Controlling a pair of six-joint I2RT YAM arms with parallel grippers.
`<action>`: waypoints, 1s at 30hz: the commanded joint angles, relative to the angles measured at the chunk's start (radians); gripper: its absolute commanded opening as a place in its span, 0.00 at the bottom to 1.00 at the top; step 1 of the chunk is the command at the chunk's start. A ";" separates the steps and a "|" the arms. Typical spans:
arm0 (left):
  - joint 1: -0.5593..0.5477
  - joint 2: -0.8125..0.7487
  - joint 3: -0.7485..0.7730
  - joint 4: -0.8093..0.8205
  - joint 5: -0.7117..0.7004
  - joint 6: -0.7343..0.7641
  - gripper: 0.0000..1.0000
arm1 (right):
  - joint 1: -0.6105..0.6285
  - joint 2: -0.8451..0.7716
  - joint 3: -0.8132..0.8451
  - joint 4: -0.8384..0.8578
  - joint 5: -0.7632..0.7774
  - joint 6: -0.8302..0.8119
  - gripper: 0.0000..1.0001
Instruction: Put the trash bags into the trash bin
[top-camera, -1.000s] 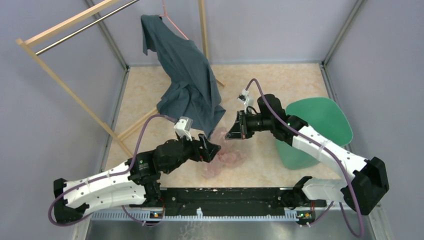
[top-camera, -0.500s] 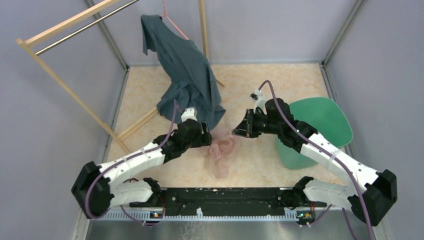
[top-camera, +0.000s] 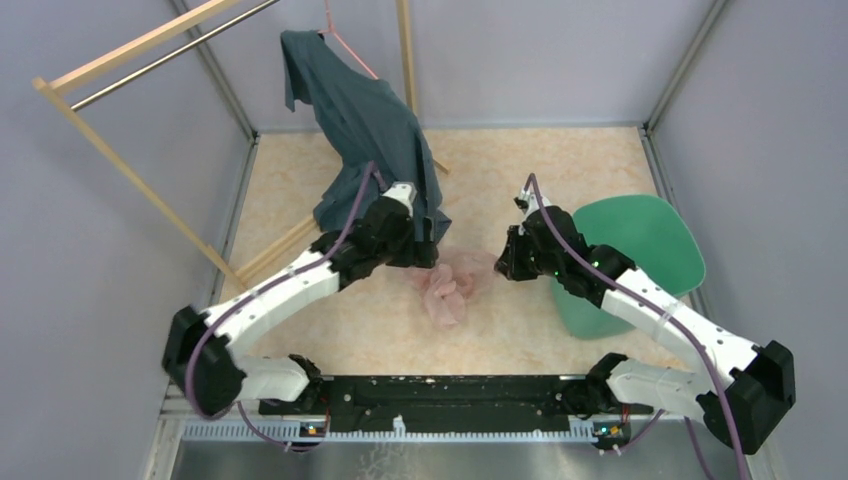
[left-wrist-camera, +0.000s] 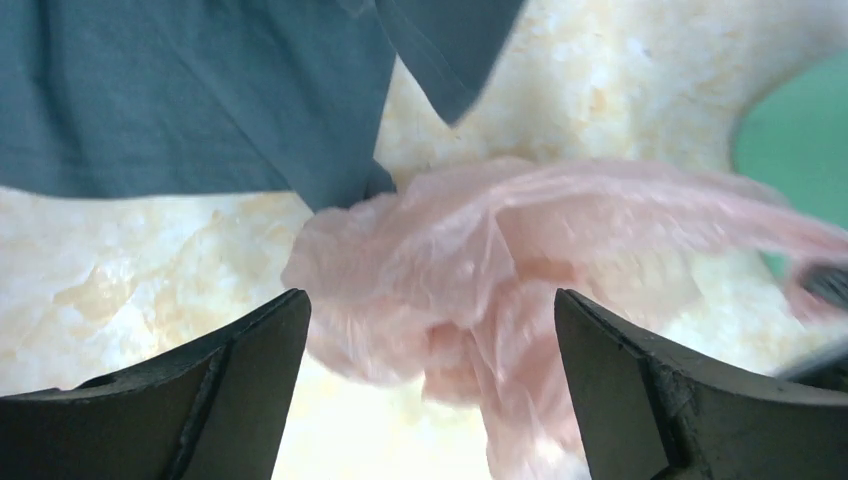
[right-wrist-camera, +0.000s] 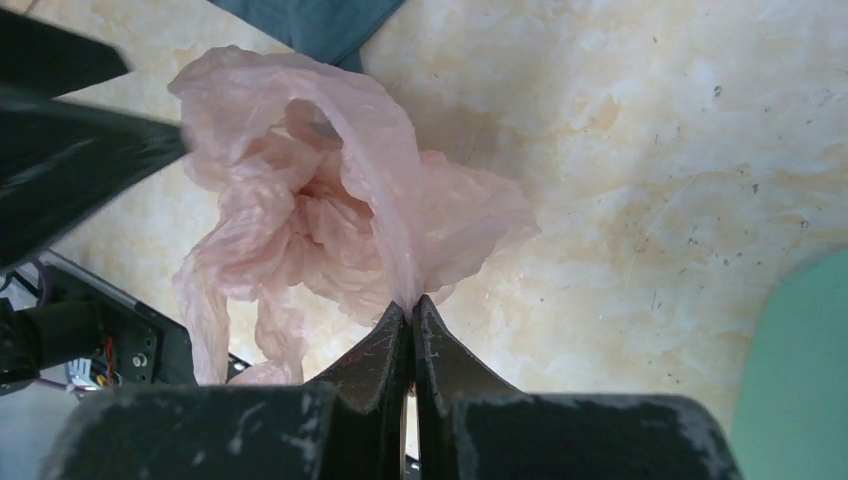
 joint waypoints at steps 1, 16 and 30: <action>-0.001 -0.267 -0.071 -0.056 0.099 -0.032 0.98 | -0.003 -0.036 -0.029 0.029 0.008 -0.028 0.00; -0.352 -0.385 -0.404 0.200 0.240 -0.458 0.98 | -0.003 -0.030 -0.063 0.127 -0.081 -0.018 0.00; -0.393 -0.294 -0.413 0.298 -0.084 -0.540 0.77 | -0.003 -0.059 -0.048 0.100 -0.091 -0.043 0.00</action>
